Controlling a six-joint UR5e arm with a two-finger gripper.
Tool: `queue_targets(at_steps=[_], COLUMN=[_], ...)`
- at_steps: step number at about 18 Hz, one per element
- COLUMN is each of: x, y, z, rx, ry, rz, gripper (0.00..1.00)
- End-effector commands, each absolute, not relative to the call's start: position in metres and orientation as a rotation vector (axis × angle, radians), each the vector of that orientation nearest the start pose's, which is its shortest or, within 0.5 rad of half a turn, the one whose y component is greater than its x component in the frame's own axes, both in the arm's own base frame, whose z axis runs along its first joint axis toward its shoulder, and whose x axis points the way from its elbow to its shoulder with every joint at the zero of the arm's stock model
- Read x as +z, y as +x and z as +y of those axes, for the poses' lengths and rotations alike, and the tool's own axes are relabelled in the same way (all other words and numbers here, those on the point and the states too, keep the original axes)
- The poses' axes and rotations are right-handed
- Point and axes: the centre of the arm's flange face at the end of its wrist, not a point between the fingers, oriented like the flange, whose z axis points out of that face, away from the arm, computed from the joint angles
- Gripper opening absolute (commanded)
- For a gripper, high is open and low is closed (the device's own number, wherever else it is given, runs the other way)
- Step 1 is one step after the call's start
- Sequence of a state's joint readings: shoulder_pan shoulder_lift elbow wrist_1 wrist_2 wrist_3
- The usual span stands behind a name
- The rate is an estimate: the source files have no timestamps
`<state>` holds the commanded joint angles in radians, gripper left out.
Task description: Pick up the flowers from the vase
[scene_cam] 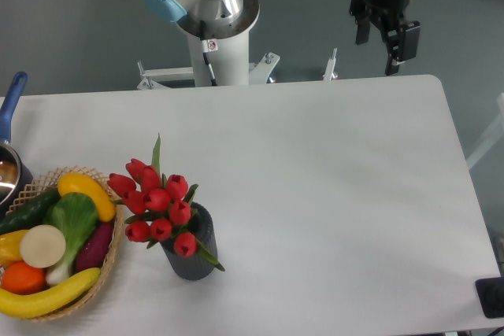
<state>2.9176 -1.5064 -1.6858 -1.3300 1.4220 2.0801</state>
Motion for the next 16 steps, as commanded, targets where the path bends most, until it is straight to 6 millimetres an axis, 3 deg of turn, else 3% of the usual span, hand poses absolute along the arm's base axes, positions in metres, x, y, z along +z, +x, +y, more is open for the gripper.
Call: queue_targets(at_steps=[5,11,16], x=[0.489,0.458,0.447], y=[-0.431,-0.418,-0.407], z=[0.252,0.260,0.267], rx=[0.316,0.392,0.346], ry=[-2.800,-2.709,-2.690], rz=[1.074,0.721,0.564], gripper=[1.00,1.00,1.00])
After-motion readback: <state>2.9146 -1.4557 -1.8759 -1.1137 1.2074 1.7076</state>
